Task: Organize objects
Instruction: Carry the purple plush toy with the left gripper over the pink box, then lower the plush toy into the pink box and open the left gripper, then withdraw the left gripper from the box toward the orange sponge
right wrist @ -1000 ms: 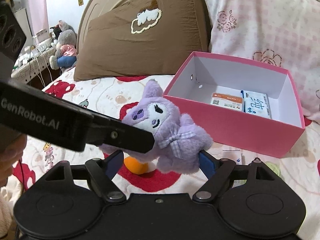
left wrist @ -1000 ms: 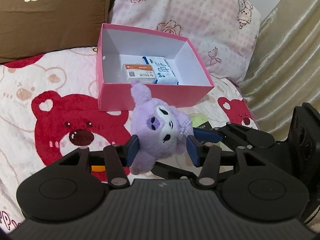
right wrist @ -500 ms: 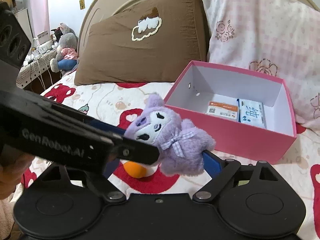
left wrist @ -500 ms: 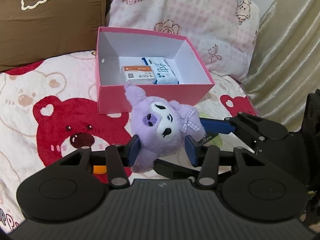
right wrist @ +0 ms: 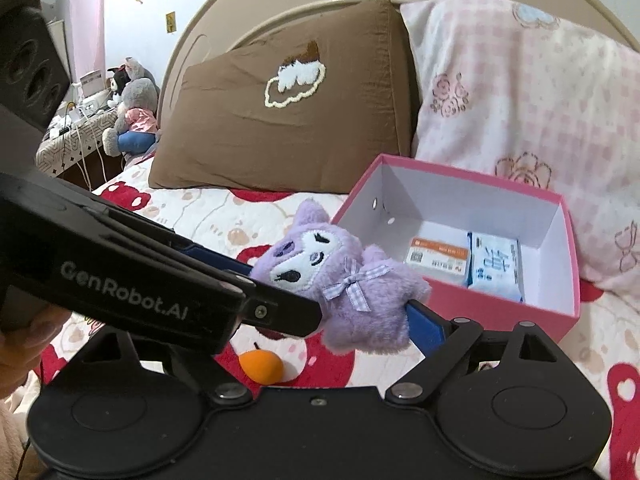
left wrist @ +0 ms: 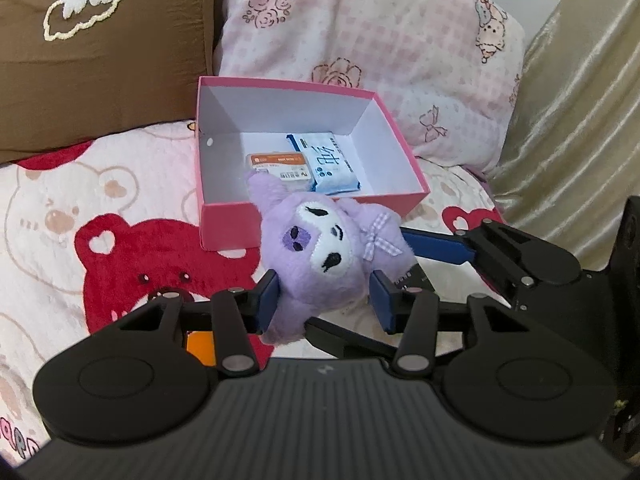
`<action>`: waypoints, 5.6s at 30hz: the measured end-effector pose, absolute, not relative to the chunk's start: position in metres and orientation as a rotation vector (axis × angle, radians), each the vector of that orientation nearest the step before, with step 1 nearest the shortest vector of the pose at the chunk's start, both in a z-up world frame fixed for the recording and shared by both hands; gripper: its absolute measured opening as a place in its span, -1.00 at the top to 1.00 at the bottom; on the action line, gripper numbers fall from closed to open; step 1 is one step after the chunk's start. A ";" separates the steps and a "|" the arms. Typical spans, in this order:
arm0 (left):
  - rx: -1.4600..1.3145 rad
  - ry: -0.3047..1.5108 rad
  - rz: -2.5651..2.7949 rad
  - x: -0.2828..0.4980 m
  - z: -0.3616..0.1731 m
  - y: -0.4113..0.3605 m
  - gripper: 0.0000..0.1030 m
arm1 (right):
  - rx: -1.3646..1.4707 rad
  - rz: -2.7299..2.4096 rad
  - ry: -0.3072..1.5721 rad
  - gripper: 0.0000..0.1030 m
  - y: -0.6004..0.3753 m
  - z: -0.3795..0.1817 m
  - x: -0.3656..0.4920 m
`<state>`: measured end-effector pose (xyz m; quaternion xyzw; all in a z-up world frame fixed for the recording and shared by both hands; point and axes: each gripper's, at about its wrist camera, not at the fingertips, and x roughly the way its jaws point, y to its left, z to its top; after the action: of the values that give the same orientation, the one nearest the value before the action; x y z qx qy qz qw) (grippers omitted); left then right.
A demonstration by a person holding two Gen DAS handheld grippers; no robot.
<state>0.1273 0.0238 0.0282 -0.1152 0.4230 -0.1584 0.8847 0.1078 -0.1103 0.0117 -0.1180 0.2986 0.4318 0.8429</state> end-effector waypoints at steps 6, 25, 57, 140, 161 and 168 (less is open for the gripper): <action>-0.207 0.858 -0.318 0.139 0.043 0.014 0.09 | -0.274 0.920 0.595 -0.88 -0.106 0.021 0.117; -0.313 0.834 -0.286 0.212 0.060 0.012 0.09 | -0.336 0.901 0.632 -0.89 -0.083 0.056 0.197; -0.513 0.960 -0.255 0.350 -0.038 0.016 0.10 | -0.393 0.974 0.781 -0.80 -0.052 -0.013 0.345; -0.288 1.028 -0.274 0.211 0.066 0.041 0.12 | -0.386 0.873 0.743 -0.63 -0.110 0.045 0.216; -0.297 0.992 -0.379 0.132 0.085 0.075 0.07 | -0.416 0.831 0.790 -0.63 -0.127 0.086 0.146; -0.278 0.982 -0.369 0.109 0.072 0.084 -0.01 | -0.404 0.904 0.848 -0.79 -0.126 0.074 0.117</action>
<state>0.1093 0.0843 0.0725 -0.1325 0.4671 -0.1758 0.8564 0.1168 -0.1258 0.0741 -0.1879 0.3947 0.4208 0.7949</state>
